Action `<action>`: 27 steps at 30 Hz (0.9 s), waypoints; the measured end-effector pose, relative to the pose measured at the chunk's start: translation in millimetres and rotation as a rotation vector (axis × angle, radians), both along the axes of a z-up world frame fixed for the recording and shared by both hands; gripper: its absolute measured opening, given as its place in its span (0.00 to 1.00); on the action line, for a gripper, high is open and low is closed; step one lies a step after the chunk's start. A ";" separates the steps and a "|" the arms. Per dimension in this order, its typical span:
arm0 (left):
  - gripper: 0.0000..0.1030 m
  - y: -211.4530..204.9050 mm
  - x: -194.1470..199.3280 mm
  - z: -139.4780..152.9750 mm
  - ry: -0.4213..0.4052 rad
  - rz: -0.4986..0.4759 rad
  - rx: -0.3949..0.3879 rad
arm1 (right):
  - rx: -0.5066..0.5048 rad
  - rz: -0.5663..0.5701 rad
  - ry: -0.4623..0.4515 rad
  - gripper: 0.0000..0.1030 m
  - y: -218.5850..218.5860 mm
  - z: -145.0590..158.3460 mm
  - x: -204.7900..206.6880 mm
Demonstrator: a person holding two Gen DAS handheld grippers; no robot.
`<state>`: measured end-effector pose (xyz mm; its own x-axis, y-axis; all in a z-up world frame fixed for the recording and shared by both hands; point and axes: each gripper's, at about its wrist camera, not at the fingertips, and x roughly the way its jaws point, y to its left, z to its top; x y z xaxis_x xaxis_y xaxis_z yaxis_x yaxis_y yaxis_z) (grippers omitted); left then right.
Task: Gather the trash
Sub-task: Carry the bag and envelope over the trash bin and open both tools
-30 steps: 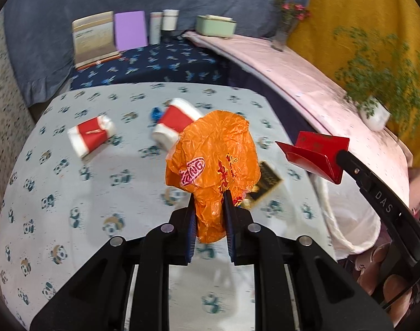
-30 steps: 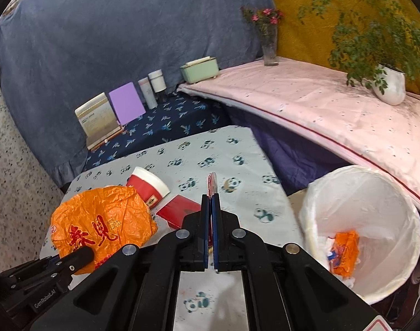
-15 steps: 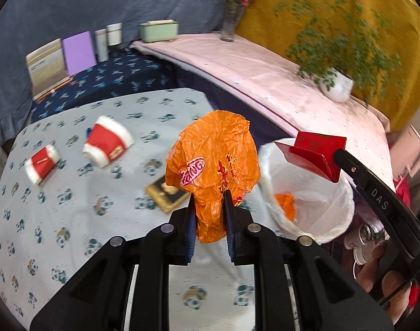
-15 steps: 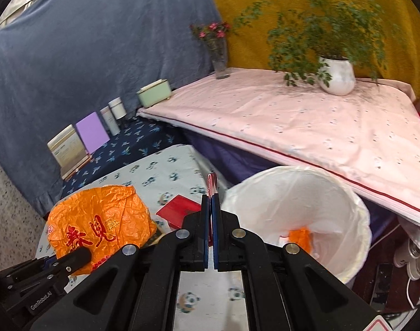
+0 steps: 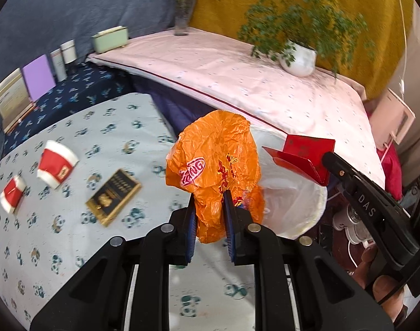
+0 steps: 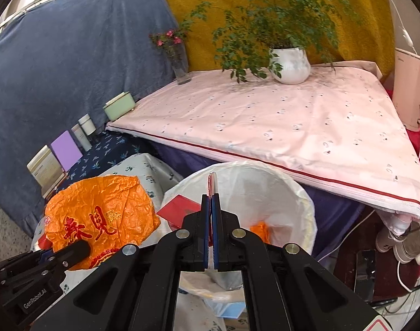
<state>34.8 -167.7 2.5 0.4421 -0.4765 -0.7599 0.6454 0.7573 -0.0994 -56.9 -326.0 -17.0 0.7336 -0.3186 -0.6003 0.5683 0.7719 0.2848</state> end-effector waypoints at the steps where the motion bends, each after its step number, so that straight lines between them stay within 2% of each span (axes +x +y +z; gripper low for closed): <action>1: 0.17 -5.8 -1.3 -1.5 0.001 -0.011 0.005 | 0.002 -0.005 0.000 0.02 -2.3 -0.8 -2.1; 10: 0.22 -36.6 -8.4 -9.4 -0.017 -0.063 0.018 | 0.025 -0.047 0.001 0.02 -23.3 -10.5 -19.0; 12: 0.38 -39.8 -8.0 -10.4 -0.019 -0.059 0.021 | 0.026 -0.050 0.004 0.02 -24.9 -12.2 -19.9; 14: 0.44 -41.0 -7.5 -10.5 -0.026 -0.051 0.020 | 0.028 -0.051 0.006 0.02 -26.3 -14.1 -20.0; 27: 0.44 -28.4 5.8 -22.3 0.001 -0.014 0.044 | 0.036 -0.037 0.017 0.02 -25.5 -21.8 -9.4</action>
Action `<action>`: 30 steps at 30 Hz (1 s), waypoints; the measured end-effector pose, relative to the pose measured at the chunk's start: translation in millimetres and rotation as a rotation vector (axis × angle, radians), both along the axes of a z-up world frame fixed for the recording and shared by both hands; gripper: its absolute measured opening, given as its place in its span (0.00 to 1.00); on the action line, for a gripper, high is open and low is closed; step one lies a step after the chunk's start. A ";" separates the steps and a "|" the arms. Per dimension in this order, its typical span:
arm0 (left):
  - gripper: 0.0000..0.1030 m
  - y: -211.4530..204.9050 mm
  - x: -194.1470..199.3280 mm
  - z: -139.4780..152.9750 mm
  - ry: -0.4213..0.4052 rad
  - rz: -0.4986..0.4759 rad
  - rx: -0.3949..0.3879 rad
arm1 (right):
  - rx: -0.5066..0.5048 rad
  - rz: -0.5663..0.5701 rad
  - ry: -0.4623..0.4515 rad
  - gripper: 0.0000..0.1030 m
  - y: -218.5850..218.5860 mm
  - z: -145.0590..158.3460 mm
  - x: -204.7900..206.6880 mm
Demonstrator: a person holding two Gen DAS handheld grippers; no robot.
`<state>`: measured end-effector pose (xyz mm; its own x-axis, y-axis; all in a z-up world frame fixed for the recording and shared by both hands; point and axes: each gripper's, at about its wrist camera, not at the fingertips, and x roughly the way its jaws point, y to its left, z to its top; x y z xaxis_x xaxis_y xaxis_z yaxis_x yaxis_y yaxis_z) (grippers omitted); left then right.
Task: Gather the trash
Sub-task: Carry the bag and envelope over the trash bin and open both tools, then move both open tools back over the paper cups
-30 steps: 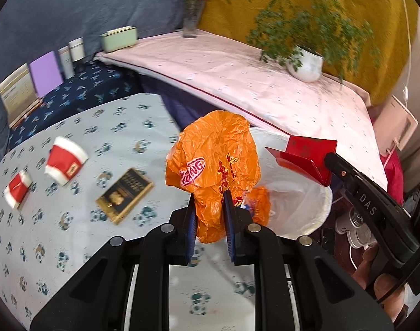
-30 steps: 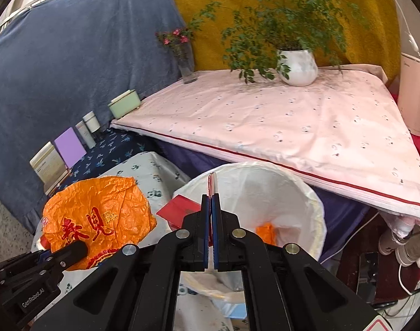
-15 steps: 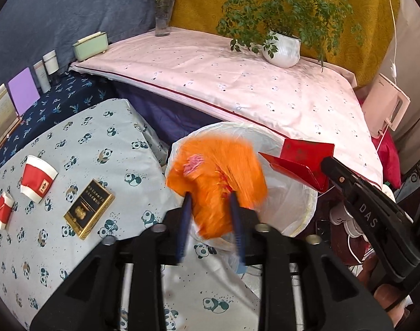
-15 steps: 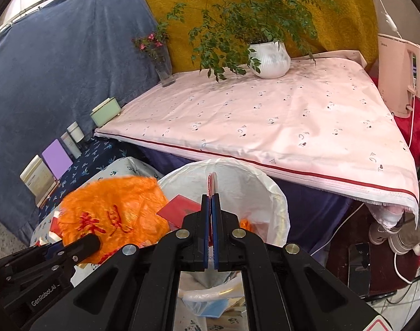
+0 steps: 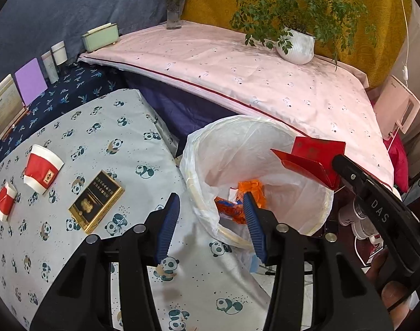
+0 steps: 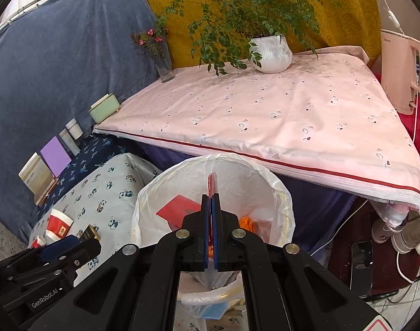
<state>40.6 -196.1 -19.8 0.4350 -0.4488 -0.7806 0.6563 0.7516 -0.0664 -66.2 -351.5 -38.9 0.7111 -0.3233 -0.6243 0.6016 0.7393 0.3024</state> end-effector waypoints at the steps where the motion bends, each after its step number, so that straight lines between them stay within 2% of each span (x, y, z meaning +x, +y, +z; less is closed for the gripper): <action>1: 0.44 1.1 0.5 -0.2 0.001 0.001 0.000 | -0.001 0.002 0.002 0.02 0.7 -0.4 1.2; 6: 0.54 5.8 2.1 -1.2 -0.002 0.016 0.002 | -0.003 0.017 0.007 0.03 4.4 -0.8 7.2; 8: 0.54 8.1 3.2 -1.7 -0.003 0.020 0.003 | -0.007 0.019 0.003 0.10 6.3 0.2 9.2; 12: 0.56 12.7 6.6 -3.0 0.001 0.035 0.005 | -0.008 0.020 -0.005 0.14 10.0 2.0 11.0; 14: 0.58 15.4 8.1 -3.3 0.003 0.041 0.004 | -0.010 0.017 -0.009 0.22 12.0 3.2 10.9; 19: 0.58 23.8 11.4 -2.9 0.009 0.062 0.000 | -0.020 0.021 -0.008 0.31 18.3 6.8 13.9; 23: 0.64 32.6 12.6 -2.0 0.005 0.084 -0.005 | -0.030 0.029 -0.010 0.38 26.3 10.9 15.8; 30: 0.67 53.1 18.0 1.2 0.004 0.126 -0.018 | -0.051 0.059 -0.018 0.45 44.4 19.8 23.1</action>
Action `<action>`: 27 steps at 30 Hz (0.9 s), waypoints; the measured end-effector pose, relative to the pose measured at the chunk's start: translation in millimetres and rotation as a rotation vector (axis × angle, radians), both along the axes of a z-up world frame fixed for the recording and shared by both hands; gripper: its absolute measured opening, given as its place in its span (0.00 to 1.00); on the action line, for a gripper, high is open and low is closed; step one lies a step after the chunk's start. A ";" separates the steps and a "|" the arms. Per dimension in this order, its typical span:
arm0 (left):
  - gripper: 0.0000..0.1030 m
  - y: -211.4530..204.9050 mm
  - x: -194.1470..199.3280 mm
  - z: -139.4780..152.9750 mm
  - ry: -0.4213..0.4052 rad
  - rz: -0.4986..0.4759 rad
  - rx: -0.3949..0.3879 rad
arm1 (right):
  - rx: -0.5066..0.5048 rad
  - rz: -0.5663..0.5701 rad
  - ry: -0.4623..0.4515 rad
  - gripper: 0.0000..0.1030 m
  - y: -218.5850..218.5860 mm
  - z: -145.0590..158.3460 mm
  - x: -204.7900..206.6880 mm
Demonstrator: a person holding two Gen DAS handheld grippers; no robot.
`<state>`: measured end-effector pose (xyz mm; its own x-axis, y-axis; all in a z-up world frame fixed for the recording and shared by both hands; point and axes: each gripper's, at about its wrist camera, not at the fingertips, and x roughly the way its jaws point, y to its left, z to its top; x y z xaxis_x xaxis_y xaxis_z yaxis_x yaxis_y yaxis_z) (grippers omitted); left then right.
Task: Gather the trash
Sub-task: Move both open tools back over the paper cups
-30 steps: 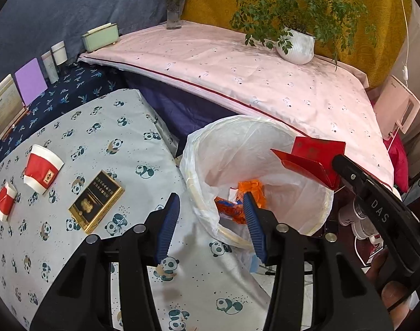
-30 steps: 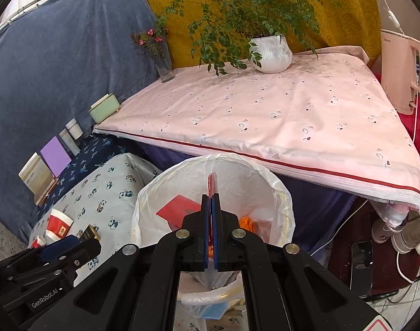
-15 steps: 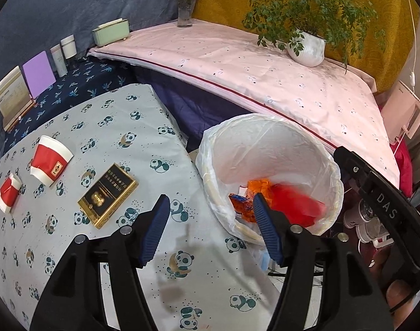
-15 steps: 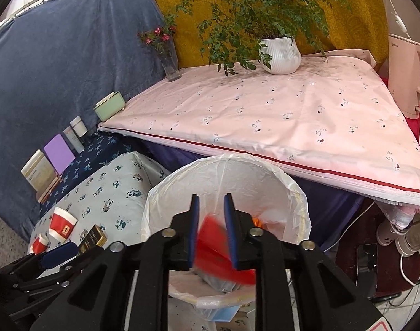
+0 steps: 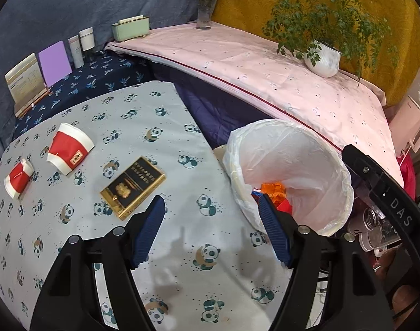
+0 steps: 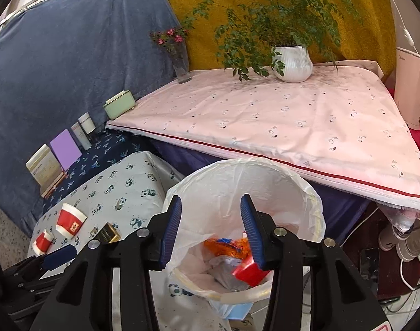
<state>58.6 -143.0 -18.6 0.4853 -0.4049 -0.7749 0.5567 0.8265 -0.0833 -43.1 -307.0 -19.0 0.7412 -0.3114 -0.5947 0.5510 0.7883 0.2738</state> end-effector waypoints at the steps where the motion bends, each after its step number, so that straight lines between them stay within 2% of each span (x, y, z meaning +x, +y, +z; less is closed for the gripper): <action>1: 0.68 4.2 1.2 0.6 -0.001 0.010 -0.003 | -0.003 0.006 0.000 0.46 3.6 0.9 1.5; 14: 0.71 58.1 17.0 2.1 0.006 0.126 -0.026 | -0.037 0.096 0.004 0.55 50.0 10.8 22.6; 27: 0.71 119.6 35.9 -3.7 0.033 0.244 -0.051 | -0.055 0.186 0.029 0.56 99.0 11.0 51.8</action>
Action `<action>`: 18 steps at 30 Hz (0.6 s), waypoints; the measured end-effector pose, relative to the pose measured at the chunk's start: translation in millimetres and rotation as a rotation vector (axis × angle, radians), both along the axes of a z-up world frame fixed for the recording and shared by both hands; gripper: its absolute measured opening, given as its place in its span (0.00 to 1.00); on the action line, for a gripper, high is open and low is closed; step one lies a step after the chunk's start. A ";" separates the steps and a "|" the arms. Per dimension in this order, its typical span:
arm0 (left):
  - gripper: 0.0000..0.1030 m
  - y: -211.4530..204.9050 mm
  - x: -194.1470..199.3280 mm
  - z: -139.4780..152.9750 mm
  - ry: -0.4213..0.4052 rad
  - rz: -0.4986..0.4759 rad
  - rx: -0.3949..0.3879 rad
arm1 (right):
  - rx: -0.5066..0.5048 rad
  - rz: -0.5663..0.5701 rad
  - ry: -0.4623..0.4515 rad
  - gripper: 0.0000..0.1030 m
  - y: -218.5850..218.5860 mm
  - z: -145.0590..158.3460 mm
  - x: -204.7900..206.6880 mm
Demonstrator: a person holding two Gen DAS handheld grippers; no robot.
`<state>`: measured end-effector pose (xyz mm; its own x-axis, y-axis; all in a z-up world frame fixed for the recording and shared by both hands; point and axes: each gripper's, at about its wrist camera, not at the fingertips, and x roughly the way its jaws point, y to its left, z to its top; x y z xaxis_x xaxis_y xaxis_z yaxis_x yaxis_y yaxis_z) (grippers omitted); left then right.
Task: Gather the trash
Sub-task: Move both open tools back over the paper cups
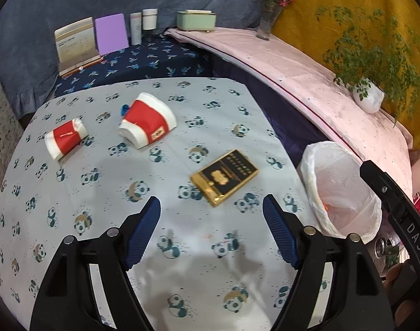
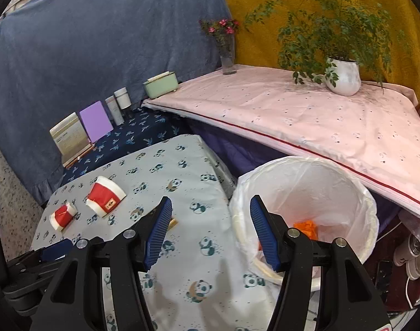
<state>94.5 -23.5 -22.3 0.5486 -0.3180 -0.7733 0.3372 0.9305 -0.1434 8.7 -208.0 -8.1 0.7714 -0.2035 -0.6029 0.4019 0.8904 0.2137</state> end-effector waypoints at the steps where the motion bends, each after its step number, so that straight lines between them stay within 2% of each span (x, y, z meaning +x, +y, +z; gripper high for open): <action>1: 0.71 6.1 1.9 -0.7 0.002 0.013 -0.002 | -0.001 0.010 0.003 0.56 5.5 -0.7 3.5; 13: 0.71 78.7 25.7 -10.6 0.017 0.170 -0.006 | -0.027 0.135 0.035 0.56 69.3 -5.7 39.8; 18: 0.71 110.5 35.6 -18.9 0.016 0.245 0.028 | -0.029 0.173 0.059 0.56 90.8 -12.7 54.4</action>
